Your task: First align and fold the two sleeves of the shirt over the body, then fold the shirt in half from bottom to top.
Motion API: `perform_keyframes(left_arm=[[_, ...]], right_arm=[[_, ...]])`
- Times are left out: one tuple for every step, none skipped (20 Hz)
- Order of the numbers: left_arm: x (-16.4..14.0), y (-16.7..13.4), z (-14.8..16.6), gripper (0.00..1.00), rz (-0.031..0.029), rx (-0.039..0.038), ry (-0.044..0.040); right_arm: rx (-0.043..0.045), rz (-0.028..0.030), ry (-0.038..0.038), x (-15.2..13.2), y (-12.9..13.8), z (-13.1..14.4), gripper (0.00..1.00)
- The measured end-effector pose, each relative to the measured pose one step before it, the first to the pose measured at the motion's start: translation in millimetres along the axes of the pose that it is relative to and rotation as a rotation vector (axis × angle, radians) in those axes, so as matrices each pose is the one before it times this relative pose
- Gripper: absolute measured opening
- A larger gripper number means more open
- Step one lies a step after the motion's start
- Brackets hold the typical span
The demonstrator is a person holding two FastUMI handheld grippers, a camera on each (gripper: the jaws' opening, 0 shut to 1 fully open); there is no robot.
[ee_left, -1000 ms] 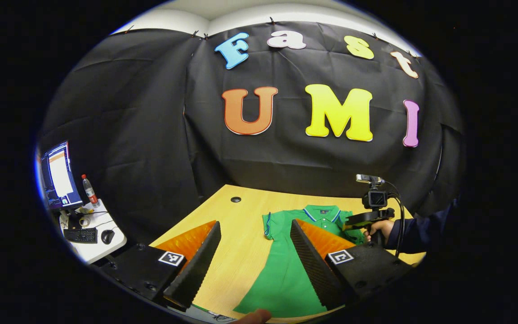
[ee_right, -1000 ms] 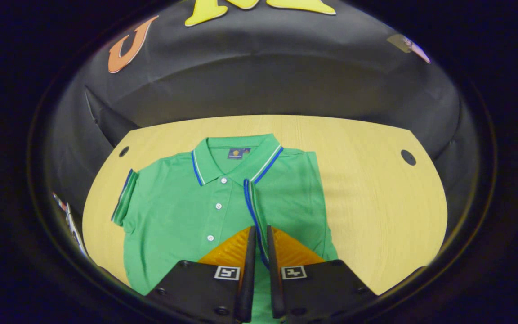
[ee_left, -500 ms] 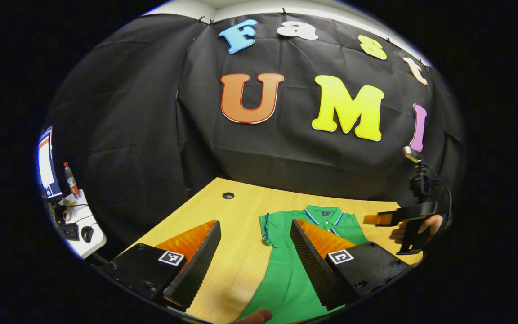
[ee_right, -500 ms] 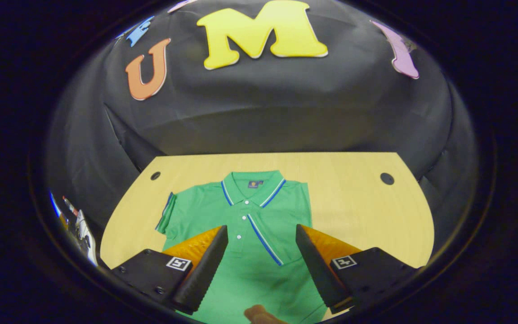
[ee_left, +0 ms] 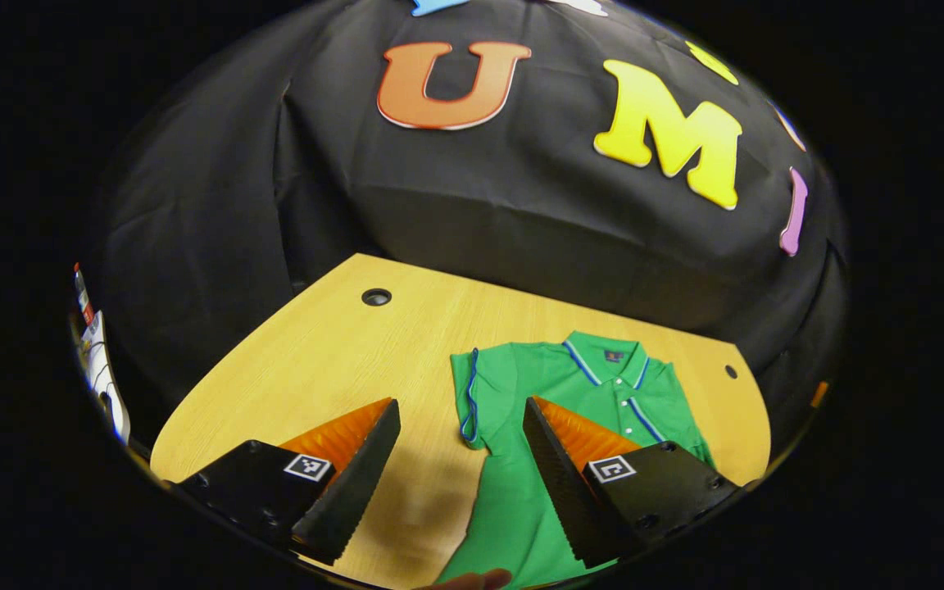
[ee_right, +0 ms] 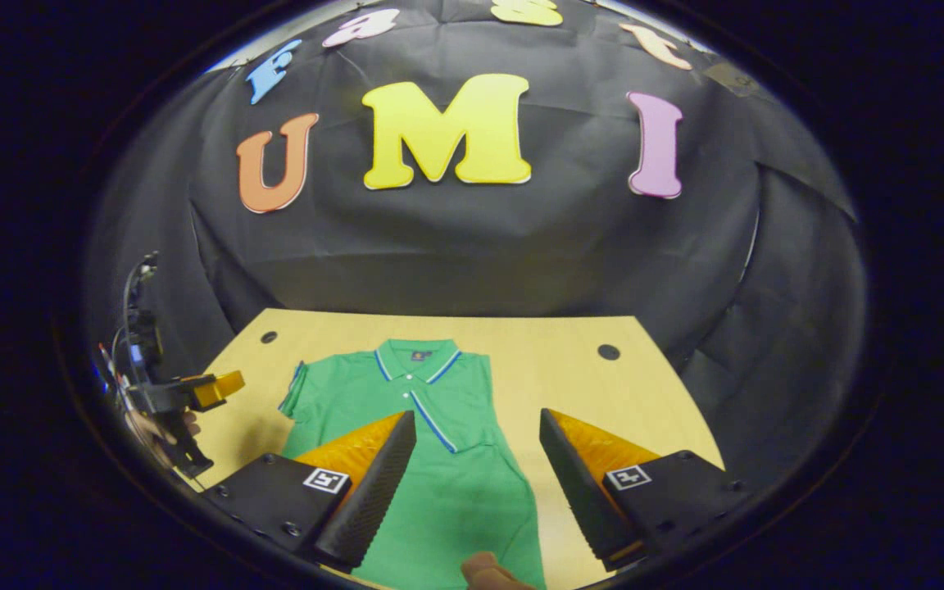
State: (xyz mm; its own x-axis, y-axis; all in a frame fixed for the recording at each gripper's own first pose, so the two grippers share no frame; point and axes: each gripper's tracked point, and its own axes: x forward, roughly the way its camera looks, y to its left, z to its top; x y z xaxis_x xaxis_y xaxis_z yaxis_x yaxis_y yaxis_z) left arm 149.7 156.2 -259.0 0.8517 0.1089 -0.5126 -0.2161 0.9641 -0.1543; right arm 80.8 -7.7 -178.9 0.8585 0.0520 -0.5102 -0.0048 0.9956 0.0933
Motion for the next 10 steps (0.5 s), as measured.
perform_keyframes(left_arm=[[15.59,-2.75,-3.70,0.98,-0.00736,-0.00192,0.02358],[11.96,1.11,-2.57,0.98,-0.00139,-0.00357,0.02106],[12.71,-0.29,-2.31,0.98,-0.00187,-0.00265,0.02274],[12.76,-1.01,-3.38,0.98,0.00283,-0.00498,0.02783],[12.30,0.95,-1.08,0.98,0.00666,-0.00132,0.02430],[13.24,1.18,-4.68,0.98,0.01505,-0.00584,0.03796],[9.55,2.55,-1.19,0.98,0.01377,-0.00699,0.03072],[8.45,-0.69,1.00,0.98,0.00348,-0.01917,0.01420],[6.52,-2.91,3.55,0.98,-0.00291,-0.01759,0.00673],[4.59,-0.42,2.19,0.98,0.00602,-0.00783,0.00858]], right_arm=[[-0.00711,-0.00920,0.00247,-8.17,1.19,-5.16,0.94],[-0.00606,-0.00713,0.00523,-8.47,1.06,-6.47,0.94],[-0.01111,-0.00910,0.00643,-7.21,0.16,-4.89,0.94],[-0.00865,-0.01199,0.00033,-8.49,-1.70,-3.95,0.94],[-0.00629,-0.00433,0.00031,-8.41,0.58,-2.52,0.94],[-0.00128,0.00143,0.00338,-9.19,2.49,-3.34,0.94],[-0.00183,0.00113,0.00568,-7.91,2.48,-3.78,0.94],[-0.00842,-0.00095,0.00580,-7.40,2.21,-3.23,0.94],[-0.01716,-0.00590,0.00017,-5.68,0.60,-2.74,0.96],[-0.01766,-0.01055,-0.00080,-4.08,-0.90,-1.95,0.96]])
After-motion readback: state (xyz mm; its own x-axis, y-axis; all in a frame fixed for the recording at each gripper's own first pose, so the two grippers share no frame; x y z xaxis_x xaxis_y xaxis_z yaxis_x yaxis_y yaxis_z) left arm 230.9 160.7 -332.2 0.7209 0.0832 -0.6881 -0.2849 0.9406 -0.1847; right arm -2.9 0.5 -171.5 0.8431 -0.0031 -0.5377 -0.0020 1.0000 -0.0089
